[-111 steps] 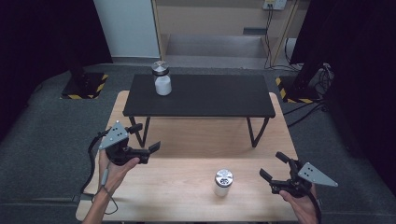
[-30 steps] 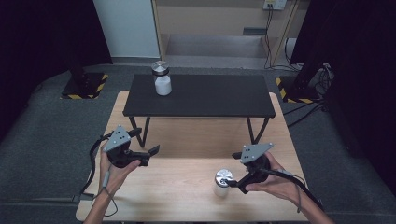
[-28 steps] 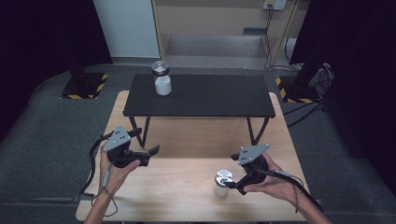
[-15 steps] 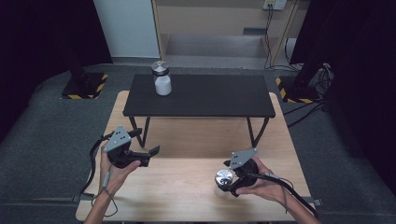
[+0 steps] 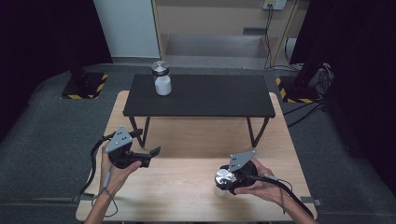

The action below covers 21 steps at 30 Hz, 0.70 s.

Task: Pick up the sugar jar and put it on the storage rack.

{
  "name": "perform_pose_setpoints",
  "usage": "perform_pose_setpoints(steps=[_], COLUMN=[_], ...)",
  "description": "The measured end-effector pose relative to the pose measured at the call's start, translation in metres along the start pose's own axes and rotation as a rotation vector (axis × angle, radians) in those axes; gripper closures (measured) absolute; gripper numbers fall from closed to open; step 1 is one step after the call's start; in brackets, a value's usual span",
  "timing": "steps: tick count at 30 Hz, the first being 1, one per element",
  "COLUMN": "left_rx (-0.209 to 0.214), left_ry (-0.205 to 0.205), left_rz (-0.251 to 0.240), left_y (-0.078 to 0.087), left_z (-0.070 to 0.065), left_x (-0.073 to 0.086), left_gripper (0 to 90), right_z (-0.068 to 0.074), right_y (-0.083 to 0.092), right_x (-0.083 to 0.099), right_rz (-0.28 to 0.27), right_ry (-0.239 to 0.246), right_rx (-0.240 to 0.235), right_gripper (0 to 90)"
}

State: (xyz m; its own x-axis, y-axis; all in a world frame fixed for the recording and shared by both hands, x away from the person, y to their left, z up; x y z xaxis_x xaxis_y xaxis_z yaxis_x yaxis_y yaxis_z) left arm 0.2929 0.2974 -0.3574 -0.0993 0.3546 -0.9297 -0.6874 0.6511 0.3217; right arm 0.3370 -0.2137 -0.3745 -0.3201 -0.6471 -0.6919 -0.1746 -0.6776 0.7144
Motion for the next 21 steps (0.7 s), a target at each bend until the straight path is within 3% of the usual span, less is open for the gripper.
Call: perform_pose_setpoints(steps=[12, 15, 21], left_rx=[0.002, 0.004, 0.006], left_ry=[-0.001, -0.003, -0.002], left_rz=[0.003, 0.005, 0.006], left_y=[-0.001, -0.002, -0.002], left_z=[0.0, -0.001, -0.001], left_x=[0.0, 0.0, 0.0], left_gripper=[6.1, 6.2, 6.1], right_z=[0.004, 0.007, 0.008], right_y=[0.004, 0.012, 0.05], right_x=[-0.005, -0.011, -0.036], right_rz=[0.003, -0.012, -0.051], right_ry=[-0.053, -0.066, -0.088], right_rx=[-0.005, -0.005, 0.038], right_gripper=[34.8, 34.8, 34.8])
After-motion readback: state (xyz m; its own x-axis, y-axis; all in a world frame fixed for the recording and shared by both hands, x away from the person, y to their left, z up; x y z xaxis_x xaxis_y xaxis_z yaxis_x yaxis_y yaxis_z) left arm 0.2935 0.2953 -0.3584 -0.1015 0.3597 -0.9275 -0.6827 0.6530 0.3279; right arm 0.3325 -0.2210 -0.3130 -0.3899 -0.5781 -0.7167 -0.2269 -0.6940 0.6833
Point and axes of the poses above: each handheld gripper's, and its own axes: y roughly backward along the jaws, x roughly out of its underside, z roughly to its left, the point moved 5 cm from there along -y, roughly forward along the jaws, and after that the axes turned 10 degrees about -y, right-handed, at the moved point
